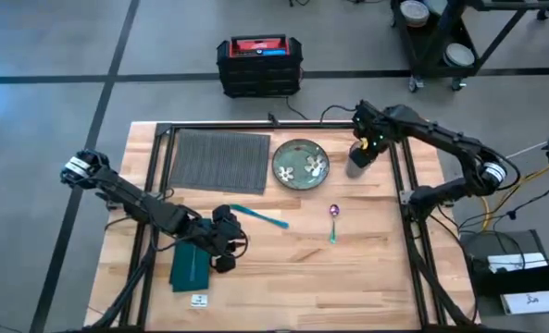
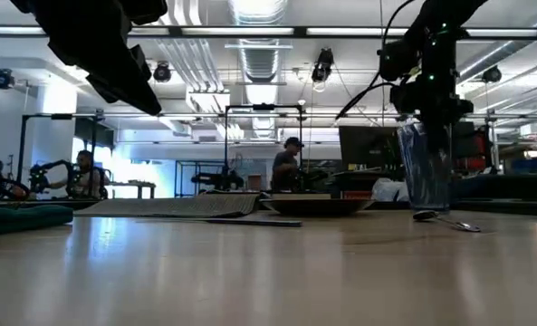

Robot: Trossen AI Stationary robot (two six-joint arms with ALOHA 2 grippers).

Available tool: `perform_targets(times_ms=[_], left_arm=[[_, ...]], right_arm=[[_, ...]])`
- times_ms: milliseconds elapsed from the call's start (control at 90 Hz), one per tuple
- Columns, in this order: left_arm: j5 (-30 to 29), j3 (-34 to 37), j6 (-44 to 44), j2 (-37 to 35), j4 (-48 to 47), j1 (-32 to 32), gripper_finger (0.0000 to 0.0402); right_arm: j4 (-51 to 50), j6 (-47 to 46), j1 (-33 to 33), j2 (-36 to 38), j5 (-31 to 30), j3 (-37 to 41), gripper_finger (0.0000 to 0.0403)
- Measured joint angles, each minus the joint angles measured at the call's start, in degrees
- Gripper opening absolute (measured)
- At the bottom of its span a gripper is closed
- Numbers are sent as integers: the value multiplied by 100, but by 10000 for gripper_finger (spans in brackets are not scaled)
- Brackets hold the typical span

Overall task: Set table place
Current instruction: Move te blue transparent cup to the top right of the table, then move the iridescent blue knife to the center right of the table

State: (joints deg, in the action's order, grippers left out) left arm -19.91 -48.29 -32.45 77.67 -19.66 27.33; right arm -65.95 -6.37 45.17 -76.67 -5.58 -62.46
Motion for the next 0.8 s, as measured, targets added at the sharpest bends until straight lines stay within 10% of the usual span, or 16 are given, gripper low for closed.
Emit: perform_targets(times_ms=[422,800], left_arm=[[-1,0,0,0,-7,0,75],[361,0,526,306,-8,-350,75]], right_arm=[[-1598,19,-257,257,476,-2301,186],[130,-358,-3072,640,1084,-1422,176]])
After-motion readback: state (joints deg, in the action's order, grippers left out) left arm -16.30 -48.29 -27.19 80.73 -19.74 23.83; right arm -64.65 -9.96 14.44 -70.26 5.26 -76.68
